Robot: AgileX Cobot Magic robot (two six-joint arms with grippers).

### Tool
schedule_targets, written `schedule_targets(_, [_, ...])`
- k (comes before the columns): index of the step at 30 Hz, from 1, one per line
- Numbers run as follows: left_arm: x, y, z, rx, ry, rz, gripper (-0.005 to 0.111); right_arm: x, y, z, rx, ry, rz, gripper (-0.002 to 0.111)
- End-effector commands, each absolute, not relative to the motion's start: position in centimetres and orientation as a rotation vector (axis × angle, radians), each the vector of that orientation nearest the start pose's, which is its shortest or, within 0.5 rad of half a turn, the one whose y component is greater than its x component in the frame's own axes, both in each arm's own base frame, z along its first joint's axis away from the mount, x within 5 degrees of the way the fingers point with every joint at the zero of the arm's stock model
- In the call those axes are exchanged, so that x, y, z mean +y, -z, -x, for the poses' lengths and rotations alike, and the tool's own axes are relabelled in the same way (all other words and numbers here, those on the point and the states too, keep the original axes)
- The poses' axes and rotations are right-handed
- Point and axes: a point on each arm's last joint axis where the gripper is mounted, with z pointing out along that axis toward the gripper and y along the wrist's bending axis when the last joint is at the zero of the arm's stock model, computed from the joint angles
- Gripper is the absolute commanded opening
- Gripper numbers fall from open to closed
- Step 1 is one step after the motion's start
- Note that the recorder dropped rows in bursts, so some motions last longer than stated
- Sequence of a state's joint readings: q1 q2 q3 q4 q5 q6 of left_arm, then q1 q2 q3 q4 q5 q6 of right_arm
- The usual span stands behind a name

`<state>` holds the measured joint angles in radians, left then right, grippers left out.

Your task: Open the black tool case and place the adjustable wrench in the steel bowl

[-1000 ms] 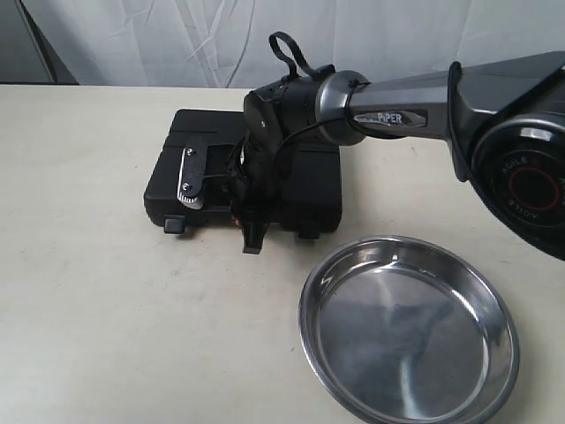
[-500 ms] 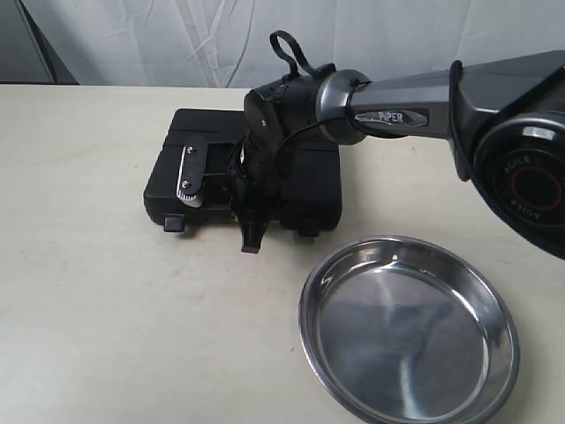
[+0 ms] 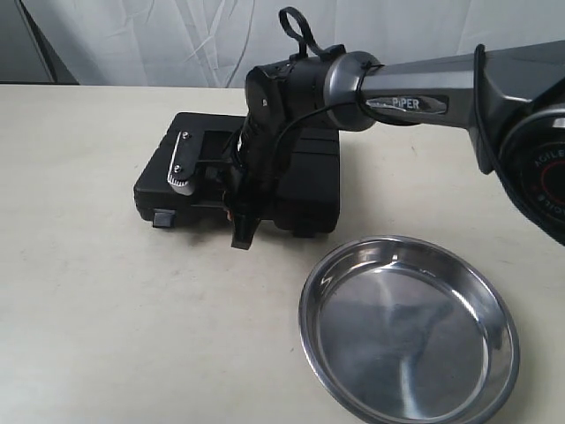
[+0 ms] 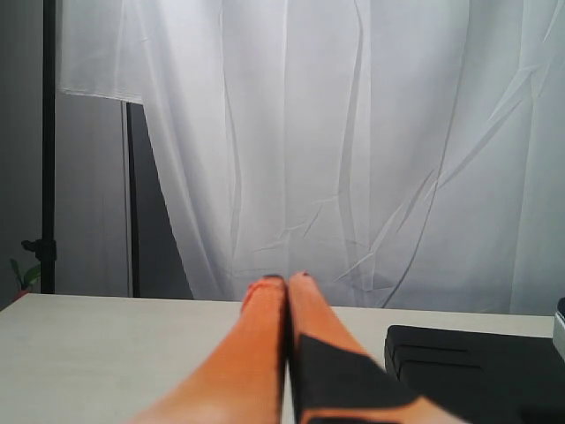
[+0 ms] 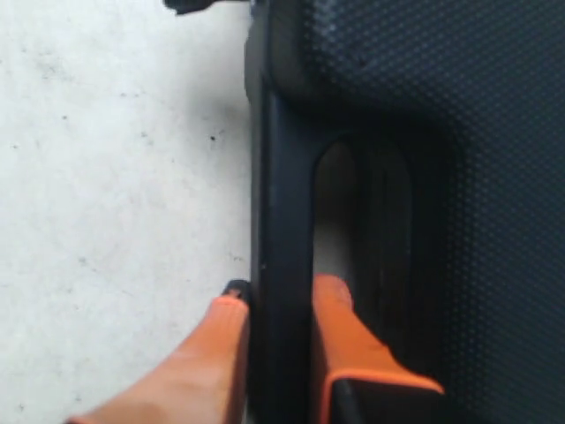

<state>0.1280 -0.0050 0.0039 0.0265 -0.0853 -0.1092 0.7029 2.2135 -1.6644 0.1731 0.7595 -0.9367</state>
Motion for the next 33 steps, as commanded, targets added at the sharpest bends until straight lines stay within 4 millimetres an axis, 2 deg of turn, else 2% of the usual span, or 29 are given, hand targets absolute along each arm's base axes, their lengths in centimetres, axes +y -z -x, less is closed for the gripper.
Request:
schedule_targets(1, [0.7,-22.1,-5.5,1.386,-0.035,0.143,0.0,31.3,-16.3,-35.2,1.964,-0.176,1.839,-0.001])
schedule_targets(5, [0.7,-22.1,-5.5,1.386,-0.035,0.143,0.0,31.2,-15.6,-35.0,1.95,-0.174,1.91,-0.001])
schedule_targets(9, [0.7,-22.1,-5.5,1.386,-0.035,0.143,0.0,31.5,-16.8,-35.0,1.948,-0.232,1.825,-0.001])
schedule_targets(15, [0.7,-22.1,-5.5,1.386,-0.035,0.143,0.0,31.8,-14.8,-34.9,1.995,-0.268,1.841,-0.001])
schedule_targets(21, [0.7,-22.1,-5.5,1.386,-0.035,0.143,0.0,31.8,-14.1,-34.9,2.014,-0.278,1.853,-0.001])
schedule_targets(23, [0.7,-22.1,-5.5,1.386,-0.035,0.143,0.0,31.7,-15.0,-34.8,2.002,-0.28,1.846,-0.001])
schedule_targets(29, [0.7,-22.1,-5.5,1.386,-0.035,0.143,0.0,32.1,-20.6,-34.7,1.904,-0.341,1.654,-0.001])
schedule_targets(30, [0.7,-22.1,-5.5,1.386,-0.035,0.143,0.0,32.1,-20.6,-34.7,1.903,-0.344,1.647,-0.001])
schedule_targets(32, [0.7,-22.1,-5.5,1.386,-0.035,0.143,0.0,32.2,-18.4,-34.6,1.963,-0.37,1.703,-0.001])
schedule_targets(33, [0.7,-22.1,-5.5,1.386,-0.035,0.143,0.0,32.2,-16.6,-34.5,2.011,-0.388,1.75,-0.001])
